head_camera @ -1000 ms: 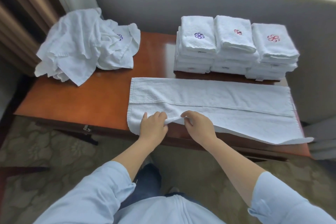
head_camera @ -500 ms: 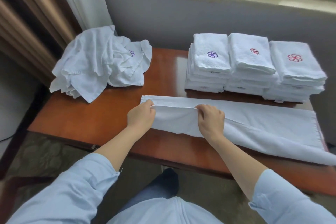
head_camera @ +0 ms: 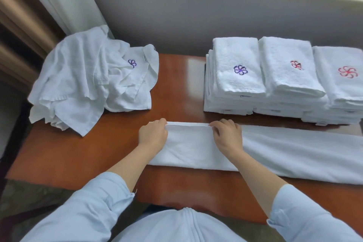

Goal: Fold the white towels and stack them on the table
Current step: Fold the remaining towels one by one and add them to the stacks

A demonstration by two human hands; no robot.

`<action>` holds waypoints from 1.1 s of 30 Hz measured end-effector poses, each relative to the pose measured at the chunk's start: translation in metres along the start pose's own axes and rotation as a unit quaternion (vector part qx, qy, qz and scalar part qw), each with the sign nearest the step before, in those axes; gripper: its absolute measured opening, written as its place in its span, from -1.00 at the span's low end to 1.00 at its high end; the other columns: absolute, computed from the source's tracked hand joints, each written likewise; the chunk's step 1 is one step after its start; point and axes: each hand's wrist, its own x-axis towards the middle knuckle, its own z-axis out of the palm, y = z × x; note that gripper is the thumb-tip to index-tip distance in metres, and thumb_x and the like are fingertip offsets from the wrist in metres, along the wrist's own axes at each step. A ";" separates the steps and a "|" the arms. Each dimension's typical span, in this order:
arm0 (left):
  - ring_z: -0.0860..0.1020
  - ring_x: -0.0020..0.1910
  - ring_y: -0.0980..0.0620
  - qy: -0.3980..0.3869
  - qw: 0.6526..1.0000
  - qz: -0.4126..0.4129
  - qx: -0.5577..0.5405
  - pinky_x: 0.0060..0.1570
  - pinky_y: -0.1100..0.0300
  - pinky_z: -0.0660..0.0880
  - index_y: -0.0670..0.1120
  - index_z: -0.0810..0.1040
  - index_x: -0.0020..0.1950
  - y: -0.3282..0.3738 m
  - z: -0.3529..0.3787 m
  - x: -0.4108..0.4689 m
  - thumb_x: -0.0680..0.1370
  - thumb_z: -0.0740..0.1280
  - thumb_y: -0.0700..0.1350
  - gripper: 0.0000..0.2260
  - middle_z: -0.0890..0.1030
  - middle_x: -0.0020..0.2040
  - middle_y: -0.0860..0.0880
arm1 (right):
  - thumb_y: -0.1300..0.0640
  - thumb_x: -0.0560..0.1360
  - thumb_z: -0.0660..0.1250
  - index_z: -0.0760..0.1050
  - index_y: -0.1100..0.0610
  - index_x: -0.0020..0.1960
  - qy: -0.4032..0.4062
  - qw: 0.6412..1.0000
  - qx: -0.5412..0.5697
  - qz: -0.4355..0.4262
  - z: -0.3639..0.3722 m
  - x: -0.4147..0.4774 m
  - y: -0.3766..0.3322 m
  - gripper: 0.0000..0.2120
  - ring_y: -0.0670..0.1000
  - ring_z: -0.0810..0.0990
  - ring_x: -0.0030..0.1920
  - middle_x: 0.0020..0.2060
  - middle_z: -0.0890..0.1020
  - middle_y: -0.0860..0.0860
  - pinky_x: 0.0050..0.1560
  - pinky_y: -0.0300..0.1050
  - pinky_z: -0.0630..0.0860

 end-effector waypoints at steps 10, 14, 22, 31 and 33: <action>0.47 -0.09 -0.05 0.086 0.984 0.157 0.022 -0.06 0.12 0.42 -0.05 0.54 -0.01 0.013 0.019 0.025 0.28 0.31 -0.43 -0.61 0.49 -0.09 -0.01 | 0.09 0.54 0.27 0.60 -0.02 0.11 -0.037 0.999 -0.009 -0.009 0.006 0.016 0.008 -0.80 0.05 0.50 0.04 -0.07 0.60 -0.07 0.16 -0.05 0.28; 0.52 -0.10 -0.10 0.059 0.972 0.218 -0.071 -0.06 0.07 0.46 -0.09 0.59 -0.09 0.051 0.025 0.020 0.29 0.36 -0.43 -0.69 0.55 -0.11 -0.02 | 0.06 0.55 0.26 0.58 0.00 0.20 -0.033 0.999 -0.023 -0.020 -0.007 0.003 0.027 -0.74 0.07 0.51 0.08 -0.02 0.62 -0.06 0.21 -0.07 0.26; 0.57 -0.03 -0.14 0.044 0.945 0.304 -0.108 -0.01 0.01 0.48 -0.09 0.68 -0.05 0.157 0.025 0.005 0.31 0.39 -0.35 -0.72 0.61 -0.07 -0.06 | 0.12 0.58 0.18 0.58 0.03 0.23 -0.024 0.997 -0.060 0.036 -0.053 -0.035 0.118 -0.71 0.06 0.49 0.19 0.04 0.64 -0.05 0.36 -0.08 0.16; 0.43 0.27 -0.02 0.004 0.949 0.306 -0.070 0.30 0.12 0.26 0.03 0.52 0.31 0.301 0.044 -0.024 0.55 0.27 -0.09 -0.67 0.53 0.23 0.04 | 0.11 0.44 0.27 0.65 0.04 0.09 -0.052 0.997 -0.057 0.007 -0.112 -0.069 0.238 -0.72 0.04 0.49 0.15 -0.06 0.67 -0.07 0.42 -0.05 0.16; 0.41 0.29 0.00 0.000 0.953 0.302 -0.040 0.33 0.13 0.20 0.07 0.49 0.36 0.332 0.051 -0.029 0.59 0.23 -0.02 -0.67 0.54 0.24 0.07 | 0.08 0.44 0.26 0.65 0.01 0.08 -0.087 0.995 -0.041 -0.019 -0.123 -0.071 0.261 -0.72 0.01 0.47 0.08 -0.13 0.65 -0.10 0.40 -0.08 0.15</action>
